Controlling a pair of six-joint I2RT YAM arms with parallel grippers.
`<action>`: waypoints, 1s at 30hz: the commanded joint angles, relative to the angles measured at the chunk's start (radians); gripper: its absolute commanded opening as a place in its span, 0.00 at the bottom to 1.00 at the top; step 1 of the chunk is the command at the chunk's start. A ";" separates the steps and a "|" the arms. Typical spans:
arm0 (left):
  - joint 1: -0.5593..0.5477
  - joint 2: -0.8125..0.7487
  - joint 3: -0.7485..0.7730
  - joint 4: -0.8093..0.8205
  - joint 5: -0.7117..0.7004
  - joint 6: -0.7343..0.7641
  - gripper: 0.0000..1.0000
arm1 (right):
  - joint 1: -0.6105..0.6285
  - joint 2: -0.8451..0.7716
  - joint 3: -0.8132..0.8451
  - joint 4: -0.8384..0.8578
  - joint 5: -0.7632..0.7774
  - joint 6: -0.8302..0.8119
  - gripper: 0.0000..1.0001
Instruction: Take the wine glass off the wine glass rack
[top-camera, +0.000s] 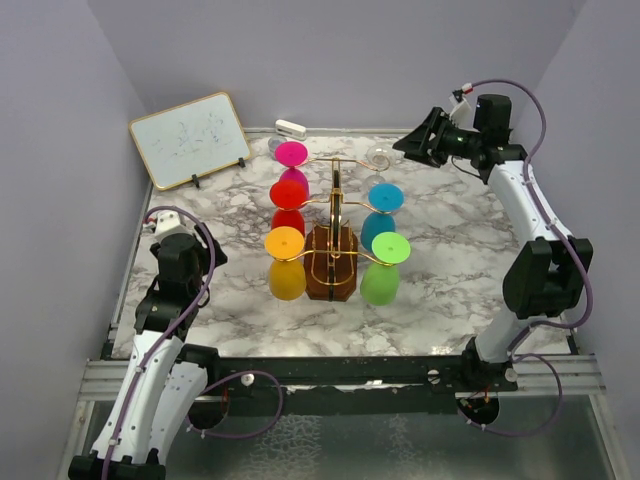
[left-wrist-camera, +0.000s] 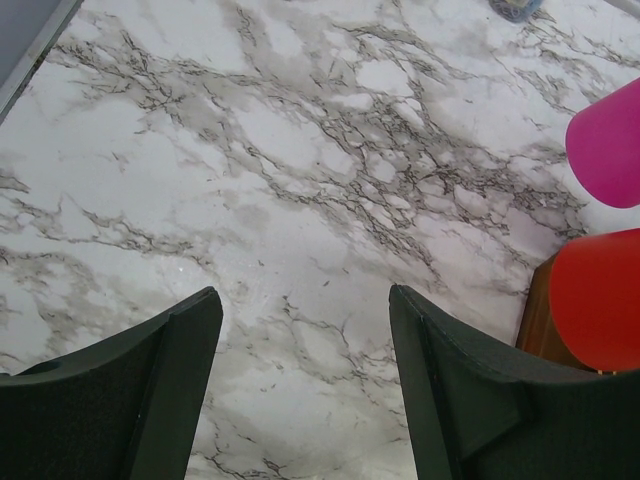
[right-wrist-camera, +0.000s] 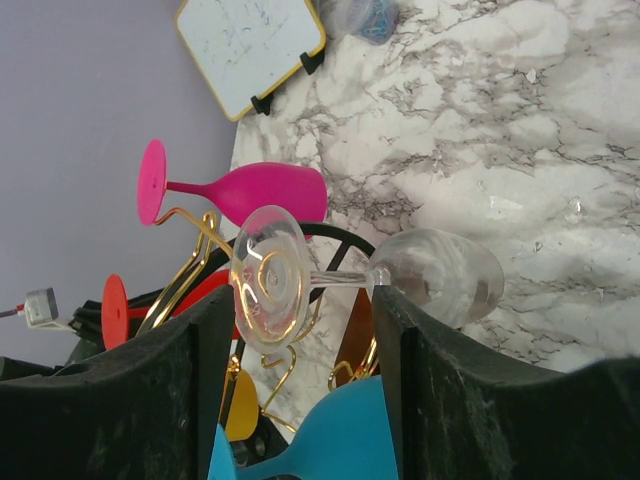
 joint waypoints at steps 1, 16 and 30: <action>0.006 -0.007 0.022 -0.007 -0.022 -0.010 0.70 | 0.019 0.034 0.046 -0.025 0.001 -0.019 0.57; 0.006 -0.010 0.019 -0.004 -0.021 -0.010 0.70 | 0.053 0.073 0.039 0.018 -0.019 -0.014 0.41; 0.007 -0.009 0.016 -0.001 -0.019 -0.012 0.70 | 0.054 0.044 0.033 0.043 -0.007 0.017 0.10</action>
